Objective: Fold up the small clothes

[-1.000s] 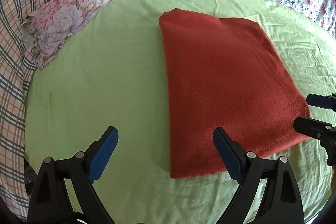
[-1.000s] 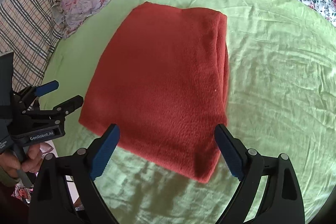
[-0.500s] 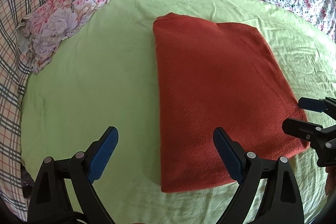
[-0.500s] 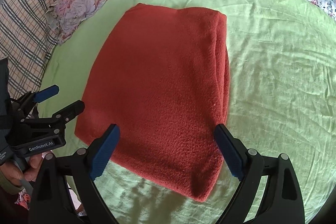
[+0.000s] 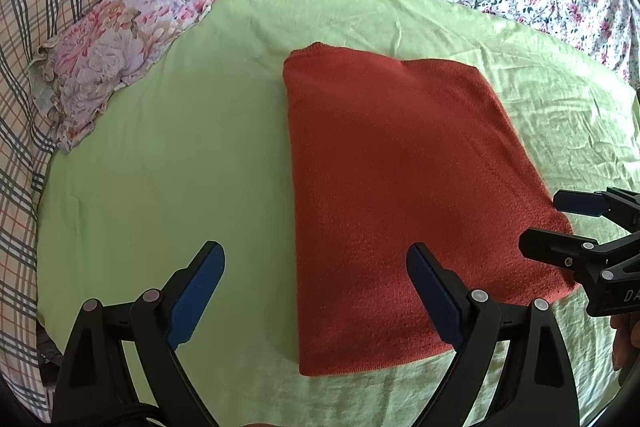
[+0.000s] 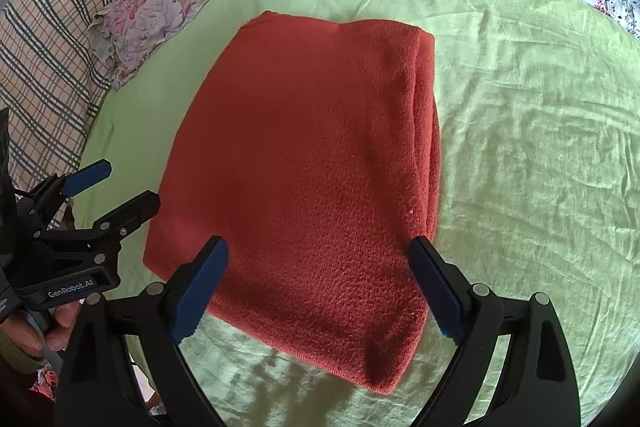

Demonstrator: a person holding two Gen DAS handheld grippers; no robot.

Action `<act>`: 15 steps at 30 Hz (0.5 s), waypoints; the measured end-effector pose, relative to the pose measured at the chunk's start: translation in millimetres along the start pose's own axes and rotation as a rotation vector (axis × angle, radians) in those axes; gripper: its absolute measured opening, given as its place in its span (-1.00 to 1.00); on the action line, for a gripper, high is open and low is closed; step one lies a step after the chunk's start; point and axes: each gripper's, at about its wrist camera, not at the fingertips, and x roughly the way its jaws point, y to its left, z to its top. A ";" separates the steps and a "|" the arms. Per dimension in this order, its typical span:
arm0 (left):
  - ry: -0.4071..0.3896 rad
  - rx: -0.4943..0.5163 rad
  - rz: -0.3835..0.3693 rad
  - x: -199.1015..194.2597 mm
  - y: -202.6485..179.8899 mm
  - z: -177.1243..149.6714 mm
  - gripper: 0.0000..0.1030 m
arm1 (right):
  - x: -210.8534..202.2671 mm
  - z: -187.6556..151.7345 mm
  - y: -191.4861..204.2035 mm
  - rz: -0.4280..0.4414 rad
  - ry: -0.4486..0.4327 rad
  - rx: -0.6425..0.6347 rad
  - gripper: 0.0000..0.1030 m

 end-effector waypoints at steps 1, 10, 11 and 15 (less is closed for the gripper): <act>-0.003 -0.002 0.001 -0.2 0.1 0.2 0.81 | 0.6 1.5 -1.6 0.000 0.000 -0.002 0.78; -0.008 0.000 -0.006 -0.2 -0.4 2.3 0.82 | 1.8 3.7 -6.7 0.000 -0.005 0.004 0.78; -0.008 0.001 -0.006 -0.1 -0.8 2.9 0.82 | 1.8 3.9 -7.0 0.001 -0.005 0.007 0.78; -0.007 0.004 -0.009 0.5 -3.6 3.6 0.83 | 2.4 5.7 -12.1 0.004 -0.005 0.007 0.78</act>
